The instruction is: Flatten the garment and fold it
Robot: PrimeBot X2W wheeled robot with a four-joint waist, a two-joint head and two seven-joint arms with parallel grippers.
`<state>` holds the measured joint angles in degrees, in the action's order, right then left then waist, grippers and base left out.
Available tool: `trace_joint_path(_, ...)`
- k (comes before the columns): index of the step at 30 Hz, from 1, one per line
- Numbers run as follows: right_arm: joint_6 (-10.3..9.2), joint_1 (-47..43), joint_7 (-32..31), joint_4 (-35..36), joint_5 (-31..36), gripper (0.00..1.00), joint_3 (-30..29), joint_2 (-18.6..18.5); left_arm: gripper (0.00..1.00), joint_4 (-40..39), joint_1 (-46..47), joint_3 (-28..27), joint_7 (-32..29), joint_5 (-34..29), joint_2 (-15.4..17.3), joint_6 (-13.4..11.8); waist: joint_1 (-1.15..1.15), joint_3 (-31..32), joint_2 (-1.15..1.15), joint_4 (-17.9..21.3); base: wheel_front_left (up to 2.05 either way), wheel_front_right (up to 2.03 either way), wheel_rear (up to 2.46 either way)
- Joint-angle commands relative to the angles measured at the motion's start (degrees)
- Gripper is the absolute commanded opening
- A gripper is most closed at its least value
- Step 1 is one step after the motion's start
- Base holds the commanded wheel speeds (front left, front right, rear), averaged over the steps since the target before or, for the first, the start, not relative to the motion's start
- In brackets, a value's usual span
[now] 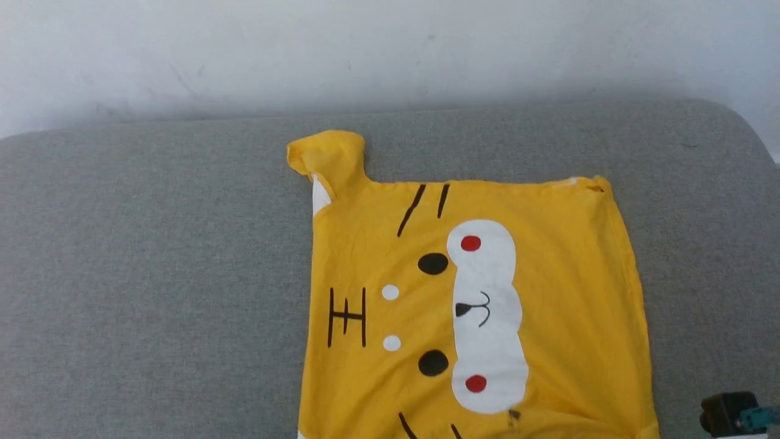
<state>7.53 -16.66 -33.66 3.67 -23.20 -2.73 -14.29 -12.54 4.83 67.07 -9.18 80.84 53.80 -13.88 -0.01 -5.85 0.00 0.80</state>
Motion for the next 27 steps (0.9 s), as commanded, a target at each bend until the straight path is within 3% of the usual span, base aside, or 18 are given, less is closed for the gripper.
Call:
trace_joint_path(1,-0.04,-1.4,-0.9,-0.1,-0.2,0.0,-0.1,0.0,0.0,-0.2,-0.9,0.5,-0.4,0.5,0.0,-0.6,0.01,1.1,0.0,-0.5,0.0,0.0,0.0)
trace_joint_path(9,-0.04,-7.1,-8.8,1.5,-2.4,0.0,-1.8,0.7,0.0,-2.2,-2.6,0.3,0.1,2.2,0.2,-0.6,0.01,3.1,0.0,-1.5,0.0,0.0,0.0)
trace_joint_path(27,-0.04,3.0,1.8,7.4,3.8,0.0,-6.0,1.3,0.0,-5.5,8.5,-11.3,15.8,-8.8,1.5,3.1,0.01,-1.2,0.0,-1.1,0.0,0.0,0.0)
